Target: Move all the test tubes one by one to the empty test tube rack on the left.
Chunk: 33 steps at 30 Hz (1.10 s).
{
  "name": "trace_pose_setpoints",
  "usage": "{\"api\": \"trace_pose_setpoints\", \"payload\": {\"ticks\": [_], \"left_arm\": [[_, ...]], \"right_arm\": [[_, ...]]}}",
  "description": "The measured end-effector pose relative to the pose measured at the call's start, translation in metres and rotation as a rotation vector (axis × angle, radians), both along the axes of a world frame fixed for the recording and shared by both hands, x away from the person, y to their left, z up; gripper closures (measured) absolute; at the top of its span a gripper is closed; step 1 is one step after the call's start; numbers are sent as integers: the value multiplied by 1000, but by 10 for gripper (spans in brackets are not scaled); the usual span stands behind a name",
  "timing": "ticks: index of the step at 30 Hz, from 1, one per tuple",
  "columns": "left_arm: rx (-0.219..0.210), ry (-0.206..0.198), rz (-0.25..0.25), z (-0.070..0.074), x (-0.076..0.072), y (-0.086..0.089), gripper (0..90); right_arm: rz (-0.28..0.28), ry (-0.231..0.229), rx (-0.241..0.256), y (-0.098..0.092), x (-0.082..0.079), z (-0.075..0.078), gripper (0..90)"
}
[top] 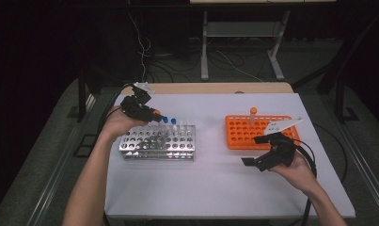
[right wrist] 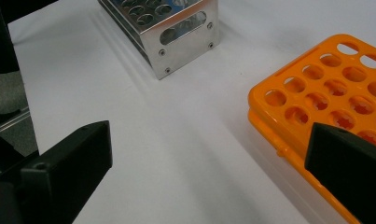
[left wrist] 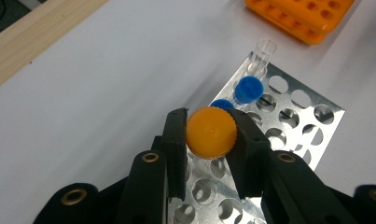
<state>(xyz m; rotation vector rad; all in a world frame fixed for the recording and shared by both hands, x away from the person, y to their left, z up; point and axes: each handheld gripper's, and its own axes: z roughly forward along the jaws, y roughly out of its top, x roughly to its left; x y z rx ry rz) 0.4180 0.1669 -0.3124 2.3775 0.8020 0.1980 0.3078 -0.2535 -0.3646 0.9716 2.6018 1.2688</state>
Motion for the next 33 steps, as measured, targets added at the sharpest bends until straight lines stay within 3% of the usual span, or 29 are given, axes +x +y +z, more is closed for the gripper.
{"api": "trace_pose_setpoints", "payload": {"ticks": [5, 7, 11, 18, 27, 30, 33], "left_arm": [[5, 10, 0, -4, 1, -1, 685], [-12, 22, 7, -4, 2, -1, 676], [-20, 26, 16, -1, -1, 0, 541], [-54, -7, 63, 11, -13, 4, 294], [-131, -34, 42, 23, -36, 4, 105], [-136, -33, 34, 23, -45, 1, 1], [-134, -45, 22, 22, -55, -3, 0]], "right_arm": [[2, 1, -1, 0, 0, 0, 2], [2, 1, -1, -1, 0, -1, 2], [-3, 1, 4, -1, 1, 0, 3], [-14, 0, 9, -5, 4, 1, 3], [-43, -9, 9, -16, 18, 9, 3], [-58, -11, 2, -20, 24, 11, 3], [-68, -14, -2, -24, 32, 11, 3]]}}
